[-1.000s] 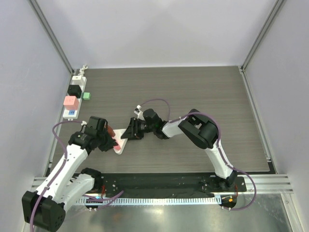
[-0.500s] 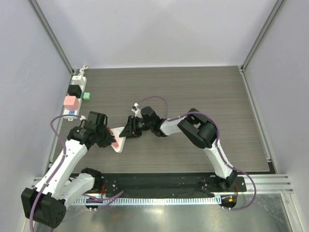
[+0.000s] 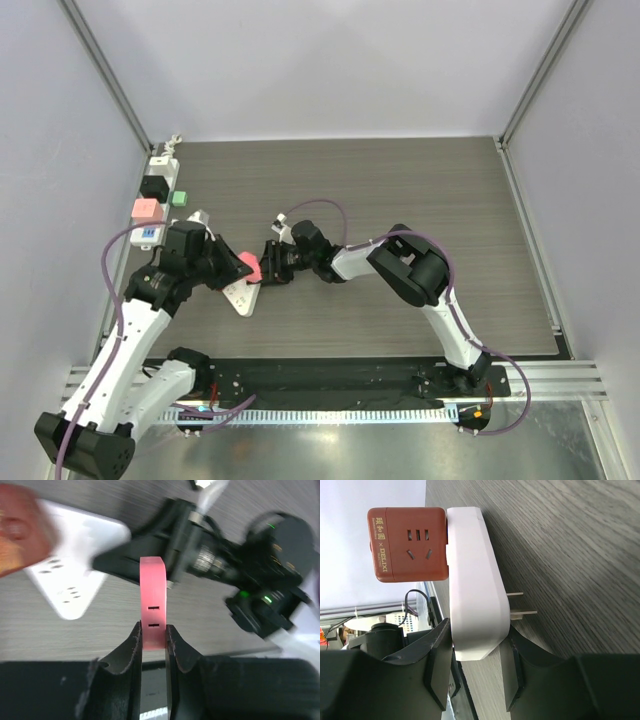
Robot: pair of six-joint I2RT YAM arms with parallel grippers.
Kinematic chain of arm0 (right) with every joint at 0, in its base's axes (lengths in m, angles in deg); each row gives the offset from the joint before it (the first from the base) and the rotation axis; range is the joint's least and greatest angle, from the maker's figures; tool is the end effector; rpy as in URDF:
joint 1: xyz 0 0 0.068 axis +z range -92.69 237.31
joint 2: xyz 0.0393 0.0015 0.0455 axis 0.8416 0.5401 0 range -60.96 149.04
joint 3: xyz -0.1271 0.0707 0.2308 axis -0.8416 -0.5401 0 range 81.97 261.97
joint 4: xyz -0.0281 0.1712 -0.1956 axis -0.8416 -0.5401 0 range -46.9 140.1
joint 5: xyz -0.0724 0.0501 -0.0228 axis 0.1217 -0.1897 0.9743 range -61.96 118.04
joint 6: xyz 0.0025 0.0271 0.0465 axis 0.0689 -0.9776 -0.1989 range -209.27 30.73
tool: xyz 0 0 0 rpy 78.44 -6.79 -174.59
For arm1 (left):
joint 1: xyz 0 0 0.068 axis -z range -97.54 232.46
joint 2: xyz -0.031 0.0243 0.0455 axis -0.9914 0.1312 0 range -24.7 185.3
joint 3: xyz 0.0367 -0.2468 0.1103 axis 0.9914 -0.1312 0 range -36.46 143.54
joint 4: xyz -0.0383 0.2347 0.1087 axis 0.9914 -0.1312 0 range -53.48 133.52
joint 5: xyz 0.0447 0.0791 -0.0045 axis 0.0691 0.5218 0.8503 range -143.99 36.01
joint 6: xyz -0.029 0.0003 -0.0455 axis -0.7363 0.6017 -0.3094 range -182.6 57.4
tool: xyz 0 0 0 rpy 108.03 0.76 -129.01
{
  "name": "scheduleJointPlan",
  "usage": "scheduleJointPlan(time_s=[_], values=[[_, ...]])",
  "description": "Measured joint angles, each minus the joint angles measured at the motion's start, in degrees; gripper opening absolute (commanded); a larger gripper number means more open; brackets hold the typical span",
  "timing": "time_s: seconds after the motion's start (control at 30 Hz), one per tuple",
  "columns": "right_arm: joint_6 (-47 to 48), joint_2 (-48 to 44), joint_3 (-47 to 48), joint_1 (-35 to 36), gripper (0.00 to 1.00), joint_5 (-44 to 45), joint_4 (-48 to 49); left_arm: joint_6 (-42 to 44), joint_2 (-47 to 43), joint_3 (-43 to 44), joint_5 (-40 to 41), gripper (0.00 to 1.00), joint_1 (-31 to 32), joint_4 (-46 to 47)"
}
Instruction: Pull the plug off the socket
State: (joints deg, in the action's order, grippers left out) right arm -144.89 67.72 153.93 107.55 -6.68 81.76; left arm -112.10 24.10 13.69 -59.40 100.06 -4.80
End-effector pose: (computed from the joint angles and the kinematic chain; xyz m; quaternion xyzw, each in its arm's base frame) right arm 0.2806 0.3690 0.1041 -0.1222 0.8118 0.5606 0.1081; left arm 0.1556 -0.0529 0.2979 -0.2387 0.8983 -0.2391 0.2811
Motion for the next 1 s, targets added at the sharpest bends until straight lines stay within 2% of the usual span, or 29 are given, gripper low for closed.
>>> scheduleJointPlan(time_s=[0.2,0.33,0.53,0.7,0.83,1.0], values=[[-0.02,0.22,0.17,-0.11,0.01,-0.35,0.13,-0.13,-6.01,-10.69,-16.52,0.0,0.37,13.68],[-0.02,0.26,0.15,-0.17,0.01,-0.48,0.2,-2.58,-6.12,-17.92,-21.81,0.0,3.76,19.17],[-0.07,0.26,0.15,-0.48,0.01,-0.57,0.26,-7.34,-2.95,-22.4,-19.98,0.0,17.29,28.15],[-0.2,0.26,0.15,-0.5,0.01,-0.59,0.42,-10.4,5.99,-22.95,-16.22,0.0,27.1,36.74],[-0.26,0.26,0.13,-0.5,0.01,-0.63,0.46,-11.91,10.71,-23.26,-13.73,0.0,28.11,40.0],[-0.26,0.26,0.13,-0.59,0.01,-0.7,0.46,-13.09,11.63,-23.93,-10.75,0.0,28.15,42.27]])
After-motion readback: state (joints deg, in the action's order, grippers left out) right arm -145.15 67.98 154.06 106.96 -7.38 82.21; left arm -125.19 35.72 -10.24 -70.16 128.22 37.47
